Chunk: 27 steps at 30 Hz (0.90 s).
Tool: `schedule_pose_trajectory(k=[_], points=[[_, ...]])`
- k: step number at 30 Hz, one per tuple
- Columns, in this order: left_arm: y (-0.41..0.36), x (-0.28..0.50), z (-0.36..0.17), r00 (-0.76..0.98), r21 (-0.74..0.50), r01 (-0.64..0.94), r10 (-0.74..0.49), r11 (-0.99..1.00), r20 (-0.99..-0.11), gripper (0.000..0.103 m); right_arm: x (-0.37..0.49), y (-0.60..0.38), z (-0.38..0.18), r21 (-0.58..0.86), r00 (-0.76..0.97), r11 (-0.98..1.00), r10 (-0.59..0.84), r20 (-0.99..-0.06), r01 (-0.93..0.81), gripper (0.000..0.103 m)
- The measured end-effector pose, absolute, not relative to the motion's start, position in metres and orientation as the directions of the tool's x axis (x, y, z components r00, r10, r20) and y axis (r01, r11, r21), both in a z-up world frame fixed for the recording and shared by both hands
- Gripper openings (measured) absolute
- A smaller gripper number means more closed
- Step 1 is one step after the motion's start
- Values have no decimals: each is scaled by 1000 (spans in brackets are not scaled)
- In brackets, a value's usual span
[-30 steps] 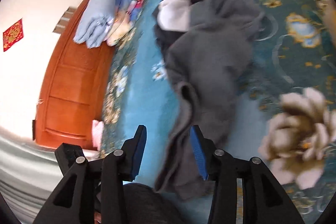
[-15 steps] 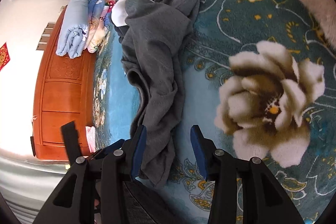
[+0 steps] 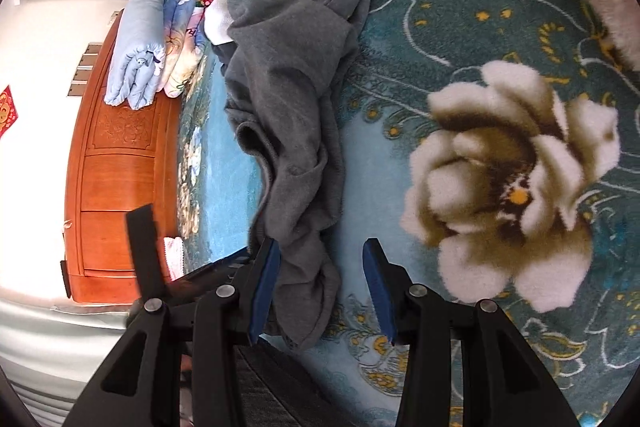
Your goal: Fold clothes
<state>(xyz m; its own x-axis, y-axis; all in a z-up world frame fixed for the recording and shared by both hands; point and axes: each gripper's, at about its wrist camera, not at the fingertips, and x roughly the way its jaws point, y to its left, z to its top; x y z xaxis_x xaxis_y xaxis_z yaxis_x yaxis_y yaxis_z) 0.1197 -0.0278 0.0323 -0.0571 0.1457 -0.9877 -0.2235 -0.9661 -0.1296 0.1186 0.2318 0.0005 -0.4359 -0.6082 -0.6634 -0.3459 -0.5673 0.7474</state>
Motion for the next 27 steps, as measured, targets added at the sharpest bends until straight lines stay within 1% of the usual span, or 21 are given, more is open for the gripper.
schedule_pose_trajectory(k=[2,3,5,8,10,11,15,16,17,19,20,24,26,27], points=[[-44,118,40,-60,-108,-218,124,-970,-991,16,119,234,-3,744,-436,-562,-603,-668,-362,45],[-52,117,44,-61,-84,-216,100,-973,-993,14,119,234,-4,743,-434,-560,-603,-669,-367,45],[-69,115,48,-40,-128,-189,138,-974,-990,13,116,232,-6,743,-429,-557,-606,-669,-371,45],[-85,116,47,21,-216,-160,216,-963,-976,14,111,223,-5,743,-418,-569,-614,-670,-354,45],[-89,116,47,40,-249,-155,245,-956,-969,15,108,218,-5,740,-410,-573,-617,-672,-351,45],[-89,116,48,48,-247,-161,242,-956,-969,18,106,216,-5,740,-406,-573,-619,-672,-352,45],[-92,117,51,65,-205,-181,196,-962,-978,17,104,209,-2,731,-389,-586,-619,-682,-349,45],[-95,117,55,58,-203,-176,196,-963,-979,10,103,209,-1,728,-387,-589,-617,-686,-352,45],[-103,116,61,40,-213,-158,210,-964,-977,8,104,209,-1,724,-385,-591,-614,-689,-355,45],[-124,112,74,3,-241,-101,242,-965,-970,8,104,212,0,715,-385,-595,-602,-699,-368,45],[-140,109,83,-25,-237,-73,239,-969,-971,8,104,213,0,711,-386,-595,-597,-703,-375,45],[-217,88,118,-140,-158,36,152,-987,-979,8,105,218,0,694,-385,-607,-578,-720,-388,45],[-256,73,140,-190,-98,118,74,-988,-979,8,104,216,-2,684,-377,-616,-571,-729,-391,45],[-283,84,138,-213,-48,151,15,-987,-977,8,103,216,-3,681,-374,-618,-569,-732,-393,45]])
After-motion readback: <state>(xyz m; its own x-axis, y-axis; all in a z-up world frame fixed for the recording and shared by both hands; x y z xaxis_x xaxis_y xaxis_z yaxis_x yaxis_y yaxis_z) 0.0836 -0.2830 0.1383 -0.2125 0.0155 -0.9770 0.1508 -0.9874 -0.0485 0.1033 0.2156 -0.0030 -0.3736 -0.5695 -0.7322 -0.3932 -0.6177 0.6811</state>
